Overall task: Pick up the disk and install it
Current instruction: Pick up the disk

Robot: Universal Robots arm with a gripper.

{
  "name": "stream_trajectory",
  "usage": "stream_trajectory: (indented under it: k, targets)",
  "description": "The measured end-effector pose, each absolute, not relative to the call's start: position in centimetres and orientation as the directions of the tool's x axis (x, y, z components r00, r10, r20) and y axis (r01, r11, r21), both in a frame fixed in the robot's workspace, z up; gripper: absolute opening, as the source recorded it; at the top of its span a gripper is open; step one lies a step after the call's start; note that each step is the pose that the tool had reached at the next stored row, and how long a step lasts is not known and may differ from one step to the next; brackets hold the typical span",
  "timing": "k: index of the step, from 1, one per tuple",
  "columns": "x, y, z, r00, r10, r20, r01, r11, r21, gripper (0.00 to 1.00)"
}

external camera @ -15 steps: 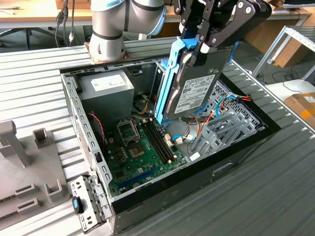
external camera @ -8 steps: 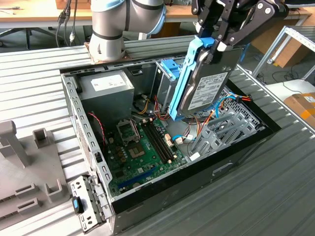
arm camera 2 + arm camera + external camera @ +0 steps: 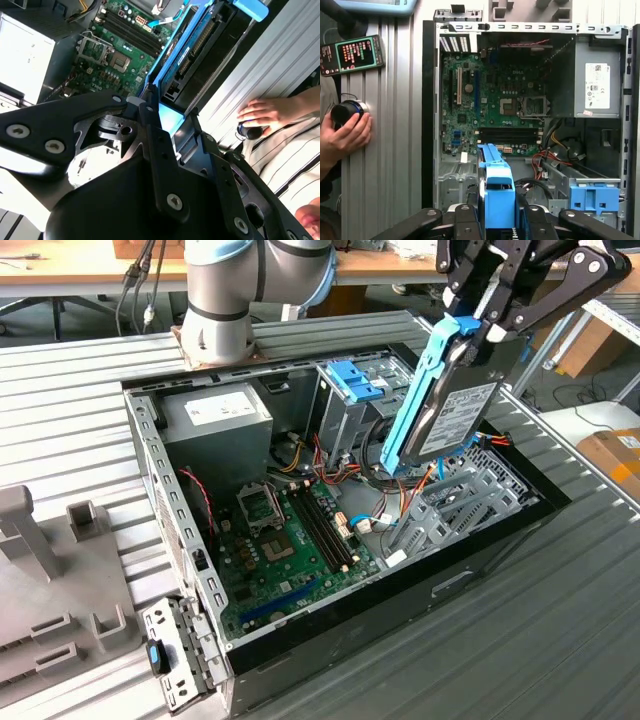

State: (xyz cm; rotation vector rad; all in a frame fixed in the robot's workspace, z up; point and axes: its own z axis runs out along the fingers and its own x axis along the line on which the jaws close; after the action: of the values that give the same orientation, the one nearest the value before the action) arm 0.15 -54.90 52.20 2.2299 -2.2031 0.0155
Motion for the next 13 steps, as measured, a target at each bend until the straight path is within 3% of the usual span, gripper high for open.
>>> stream_trajectory:
  k: [13]
  targets:
    - [2.7, -56.7, 51.4, 0.011, -1.000, 0.012, -1.000, -0.011, -0.002, 0.36]
